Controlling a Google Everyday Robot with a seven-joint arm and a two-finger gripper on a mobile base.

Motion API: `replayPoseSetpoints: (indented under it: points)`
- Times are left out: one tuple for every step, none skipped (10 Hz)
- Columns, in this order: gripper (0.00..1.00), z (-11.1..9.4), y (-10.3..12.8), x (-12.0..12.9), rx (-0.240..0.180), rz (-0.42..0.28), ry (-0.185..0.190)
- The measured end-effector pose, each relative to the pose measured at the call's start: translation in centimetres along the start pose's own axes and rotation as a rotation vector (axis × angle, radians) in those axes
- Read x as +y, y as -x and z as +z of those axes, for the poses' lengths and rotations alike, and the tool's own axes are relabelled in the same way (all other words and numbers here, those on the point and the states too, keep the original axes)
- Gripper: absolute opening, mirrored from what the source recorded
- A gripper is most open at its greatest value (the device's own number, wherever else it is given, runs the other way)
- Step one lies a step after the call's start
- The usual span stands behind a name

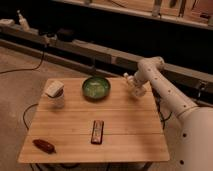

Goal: Place the bottle in the ceramic bowl

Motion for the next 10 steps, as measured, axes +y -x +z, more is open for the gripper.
replayPoseSetpoints:
  points:
    - [0.0,-1.4,-3.2,-0.4,0.056,-0.027,-0.025]
    - [0.0,-3.0,-6.2,-1.3,0.109,-0.056,-0.052]
    - [0.0,-4.9,-9.4,-2.8,0.168,-0.1,-0.087]
    - [0.0,-6.3,-11.3,-4.2,0.204,-0.134,-0.112]
    - [0.0,-7.7,-13.3,-6.5,0.242,-0.186,-0.146]
    - [0.0,-9.1,-14.9,-9.2,0.275,-0.245,-0.182]
    - [0.0,-10.3,-15.8,-12.3,0.297,-0.31,-0.222]
    - [0.0,-10.7,-15.2,-15.4,0.295,-0.368,-0.27]
    - [0.0,-9.8,-13.5,-17.8,0.264,-0.405,-0.315]
    - [0.0,-8.5,-11.4,-19.8,0.222,-0.436,-0.353]
